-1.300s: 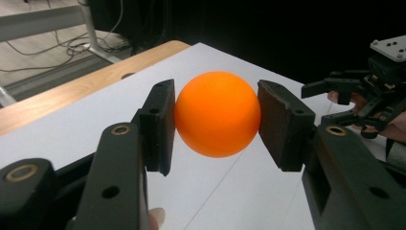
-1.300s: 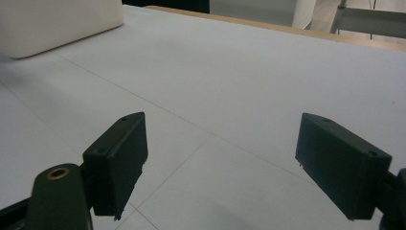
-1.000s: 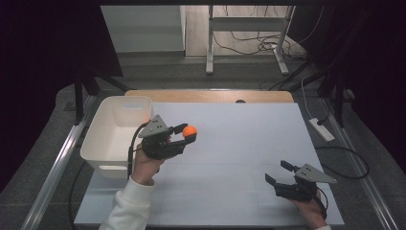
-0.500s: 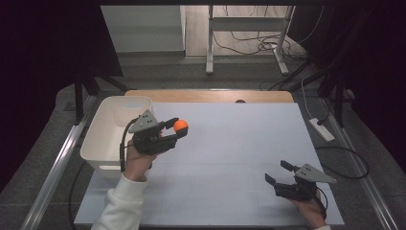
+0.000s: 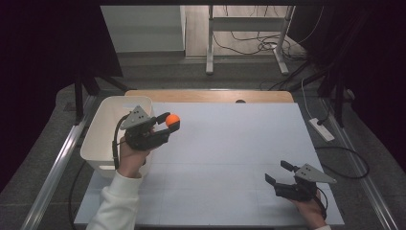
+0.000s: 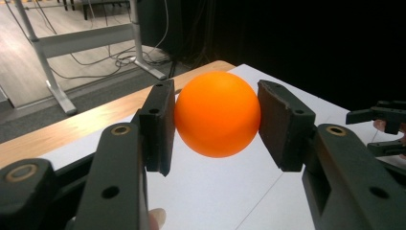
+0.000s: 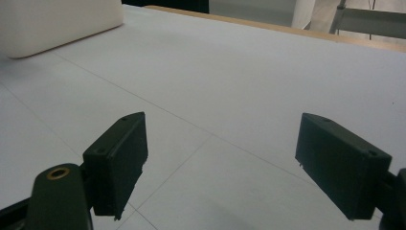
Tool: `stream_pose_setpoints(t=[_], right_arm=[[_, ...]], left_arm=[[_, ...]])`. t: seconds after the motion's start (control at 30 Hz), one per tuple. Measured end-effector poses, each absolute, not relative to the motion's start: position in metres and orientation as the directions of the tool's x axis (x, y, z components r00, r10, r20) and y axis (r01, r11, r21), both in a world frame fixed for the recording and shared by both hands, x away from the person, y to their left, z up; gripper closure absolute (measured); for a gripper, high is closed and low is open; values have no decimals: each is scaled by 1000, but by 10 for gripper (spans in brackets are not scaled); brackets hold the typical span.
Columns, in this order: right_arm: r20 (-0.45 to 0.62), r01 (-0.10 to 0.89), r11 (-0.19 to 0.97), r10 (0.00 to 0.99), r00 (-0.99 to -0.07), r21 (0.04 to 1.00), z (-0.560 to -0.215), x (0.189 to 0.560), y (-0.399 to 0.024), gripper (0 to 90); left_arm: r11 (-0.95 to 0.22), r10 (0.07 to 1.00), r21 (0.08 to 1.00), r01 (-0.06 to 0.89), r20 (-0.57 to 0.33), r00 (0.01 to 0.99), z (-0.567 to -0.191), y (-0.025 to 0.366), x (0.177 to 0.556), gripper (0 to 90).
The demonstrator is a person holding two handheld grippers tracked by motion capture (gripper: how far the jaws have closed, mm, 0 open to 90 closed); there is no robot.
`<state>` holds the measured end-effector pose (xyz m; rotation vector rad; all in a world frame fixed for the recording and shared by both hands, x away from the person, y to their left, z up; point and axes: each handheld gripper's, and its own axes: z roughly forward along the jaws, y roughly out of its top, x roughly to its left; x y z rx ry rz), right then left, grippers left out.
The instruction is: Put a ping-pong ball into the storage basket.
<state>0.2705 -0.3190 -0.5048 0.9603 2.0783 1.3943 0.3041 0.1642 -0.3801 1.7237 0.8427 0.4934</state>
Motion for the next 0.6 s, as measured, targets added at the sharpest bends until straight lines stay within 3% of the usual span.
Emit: stream_pose_setpoints(t=[0.6], right_arm=[[9, 297, 245, 758, -652, 923, -505, 271, -319, 188]], left_arm=[[-101, 790, 949, 297, -105, 604, -374, 188, 309, 506]])
